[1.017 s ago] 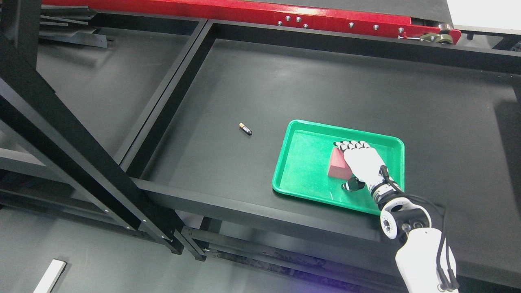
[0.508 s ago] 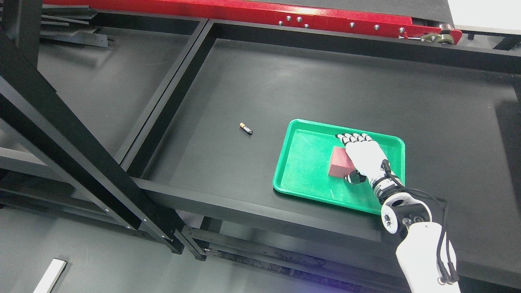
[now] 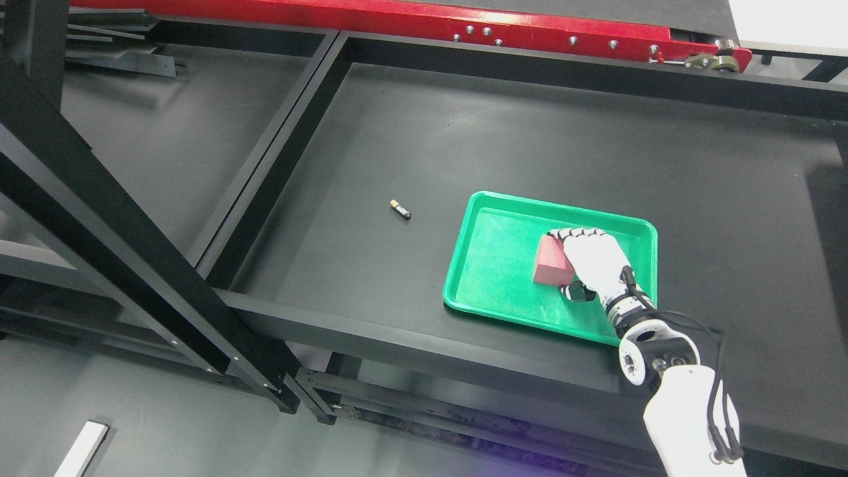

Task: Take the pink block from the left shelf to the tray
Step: 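Close the right hand fingers around the pink block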

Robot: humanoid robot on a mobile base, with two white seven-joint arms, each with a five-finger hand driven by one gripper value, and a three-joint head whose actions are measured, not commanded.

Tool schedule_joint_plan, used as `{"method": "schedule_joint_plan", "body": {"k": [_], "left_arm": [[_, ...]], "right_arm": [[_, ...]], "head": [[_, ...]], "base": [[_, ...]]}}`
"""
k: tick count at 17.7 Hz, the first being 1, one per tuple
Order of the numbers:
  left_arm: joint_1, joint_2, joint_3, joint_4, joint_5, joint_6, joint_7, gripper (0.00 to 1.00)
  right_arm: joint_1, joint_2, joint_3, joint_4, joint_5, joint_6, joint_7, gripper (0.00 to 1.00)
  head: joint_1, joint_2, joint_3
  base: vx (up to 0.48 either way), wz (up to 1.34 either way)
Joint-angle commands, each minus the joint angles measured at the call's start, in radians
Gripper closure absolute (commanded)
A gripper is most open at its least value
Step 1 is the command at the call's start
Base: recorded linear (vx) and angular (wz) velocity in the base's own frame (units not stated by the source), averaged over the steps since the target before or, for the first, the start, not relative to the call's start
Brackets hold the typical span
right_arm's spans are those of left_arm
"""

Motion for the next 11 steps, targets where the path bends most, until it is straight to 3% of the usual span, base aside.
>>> {"method": "schedule_joint_plan", "body": {"k": [1, 7, 11], "left_arm": [[-0.011, 0.017, 0.0, 0.0, -0.002, -0.001, 0.001, 0.0], [-0.011, 0.017, 0.0, 0.0, -0.002, -0.001, 0.001, 0.0], [-0.011, 0.017, 0.0, 0.0, -0.002, -0.001, 0.001, 0.0]], "right_arm": [[-0.159, -0.017, 0.001, 0.04, -0.001, -0.002, -0.016, 0.51], [-0.155, -0.017, -0.005, 0.038, -0.001, -0.054, -0.08, 0.96], [-0.15, -0.017, -0.022, 0.031, -0.002, -0.071, -0.158, 1.0]], "head": [[0.0, 0.0, 0.0], [0.0, 0.0, 0.0], [0.0, 0.0, 0.0]], "base": [[0.0, 0.0], [0.0, 0.0], [0.0, 0.0]]}}
